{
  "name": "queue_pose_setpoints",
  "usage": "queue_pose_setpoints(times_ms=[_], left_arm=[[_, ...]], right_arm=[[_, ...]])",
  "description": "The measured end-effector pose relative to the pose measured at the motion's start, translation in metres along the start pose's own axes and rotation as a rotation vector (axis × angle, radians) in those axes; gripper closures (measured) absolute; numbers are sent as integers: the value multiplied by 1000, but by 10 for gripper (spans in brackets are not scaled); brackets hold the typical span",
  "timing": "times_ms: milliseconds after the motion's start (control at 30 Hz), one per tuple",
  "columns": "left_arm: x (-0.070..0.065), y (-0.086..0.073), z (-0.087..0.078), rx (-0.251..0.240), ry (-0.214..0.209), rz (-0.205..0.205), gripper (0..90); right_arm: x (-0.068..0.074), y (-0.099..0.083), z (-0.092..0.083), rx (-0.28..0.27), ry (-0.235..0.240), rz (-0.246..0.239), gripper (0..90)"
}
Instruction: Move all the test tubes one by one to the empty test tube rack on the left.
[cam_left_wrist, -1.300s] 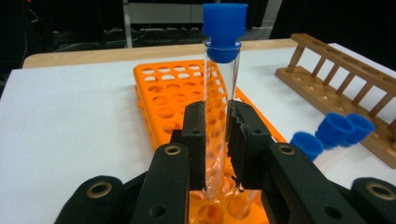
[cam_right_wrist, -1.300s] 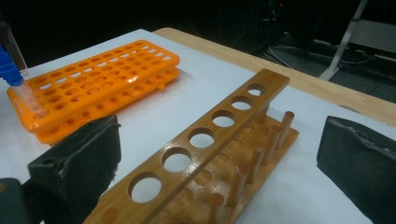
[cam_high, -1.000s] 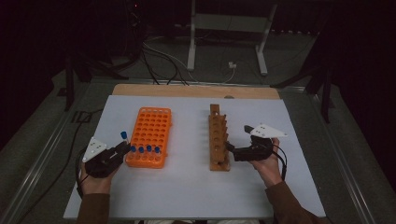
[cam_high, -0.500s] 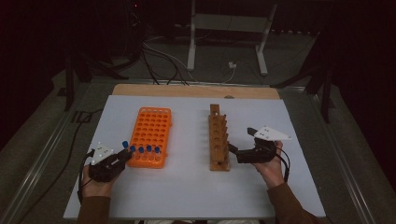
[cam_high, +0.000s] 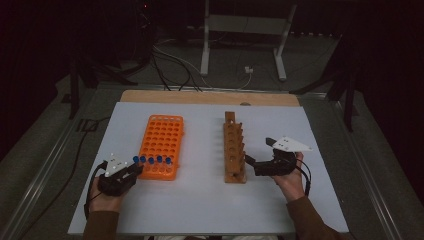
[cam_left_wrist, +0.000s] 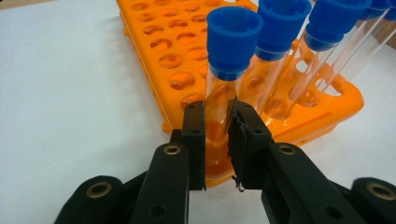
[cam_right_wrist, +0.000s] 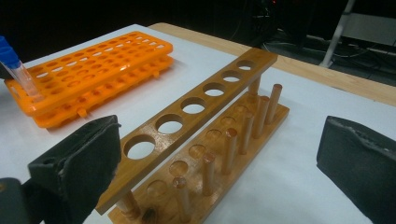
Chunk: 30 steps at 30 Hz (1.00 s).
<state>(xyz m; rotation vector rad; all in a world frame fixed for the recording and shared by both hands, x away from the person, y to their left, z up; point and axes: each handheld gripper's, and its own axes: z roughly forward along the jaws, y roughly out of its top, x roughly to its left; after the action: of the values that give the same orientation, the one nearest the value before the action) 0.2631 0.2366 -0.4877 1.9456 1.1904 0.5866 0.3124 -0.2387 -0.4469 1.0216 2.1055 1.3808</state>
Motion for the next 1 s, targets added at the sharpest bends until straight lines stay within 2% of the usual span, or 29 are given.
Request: queue_pose_setpoints(times_ms=[267,367,667,1000], left_arm=[[1,-1,-1,-8,-12,-33,764],[1,-1,-3,-23,-18,-39,715],[6,1,-19,-113,-43,-67,639],[7,5,-31,-235,-46,-88,526]], right_arm=[[0,-1,-2,-6,1,-2,0],[-1,-1,-3,-12,1,2,0],[-4,-2,-8,-25,-5,6,0],[-5,-4,-12,-40,-9,10,0]])
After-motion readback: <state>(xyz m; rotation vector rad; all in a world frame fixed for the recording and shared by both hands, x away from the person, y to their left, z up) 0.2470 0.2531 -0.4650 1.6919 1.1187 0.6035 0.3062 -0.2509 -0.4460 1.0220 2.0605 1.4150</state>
